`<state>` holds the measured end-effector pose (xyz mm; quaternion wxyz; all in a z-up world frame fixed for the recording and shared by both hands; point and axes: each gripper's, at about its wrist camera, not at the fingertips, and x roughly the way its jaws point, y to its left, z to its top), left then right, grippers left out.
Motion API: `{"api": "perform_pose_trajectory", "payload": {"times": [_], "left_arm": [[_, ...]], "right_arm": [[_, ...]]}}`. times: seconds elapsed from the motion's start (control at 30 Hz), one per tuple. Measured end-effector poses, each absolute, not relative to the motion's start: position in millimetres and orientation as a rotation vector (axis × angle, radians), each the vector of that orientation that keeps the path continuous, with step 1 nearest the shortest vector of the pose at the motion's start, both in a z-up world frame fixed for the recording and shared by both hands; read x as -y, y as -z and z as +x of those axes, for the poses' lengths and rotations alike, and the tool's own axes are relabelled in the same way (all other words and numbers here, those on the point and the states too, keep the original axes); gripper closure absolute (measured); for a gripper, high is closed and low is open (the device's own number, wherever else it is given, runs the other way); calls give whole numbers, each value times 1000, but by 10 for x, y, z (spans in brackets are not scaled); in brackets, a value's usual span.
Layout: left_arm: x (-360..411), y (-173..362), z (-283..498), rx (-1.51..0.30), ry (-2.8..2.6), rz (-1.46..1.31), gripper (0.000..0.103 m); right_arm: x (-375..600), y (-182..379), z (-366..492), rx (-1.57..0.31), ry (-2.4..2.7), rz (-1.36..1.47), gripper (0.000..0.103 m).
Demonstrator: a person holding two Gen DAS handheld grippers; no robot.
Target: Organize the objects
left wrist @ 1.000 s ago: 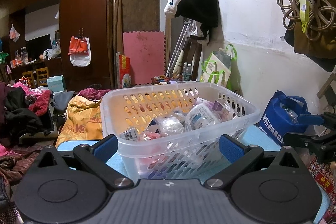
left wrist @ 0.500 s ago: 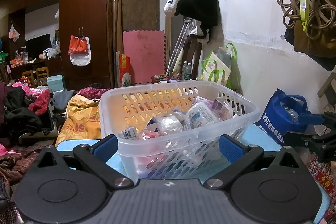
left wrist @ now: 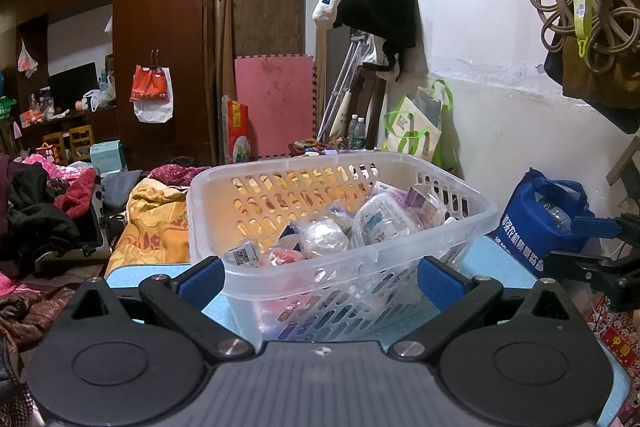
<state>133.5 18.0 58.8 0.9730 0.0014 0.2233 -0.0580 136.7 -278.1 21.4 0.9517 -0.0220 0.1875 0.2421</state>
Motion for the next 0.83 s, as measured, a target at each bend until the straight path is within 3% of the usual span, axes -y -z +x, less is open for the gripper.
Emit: {"api": "perform_pose_trajectory", "payload": {"times": [0.83], "left_arm": [[-94, -633, 1475, -437, 84, 5, 0]], "right_arm": [[2783, -211, 1354, -379, -492, -45, 0]]}}
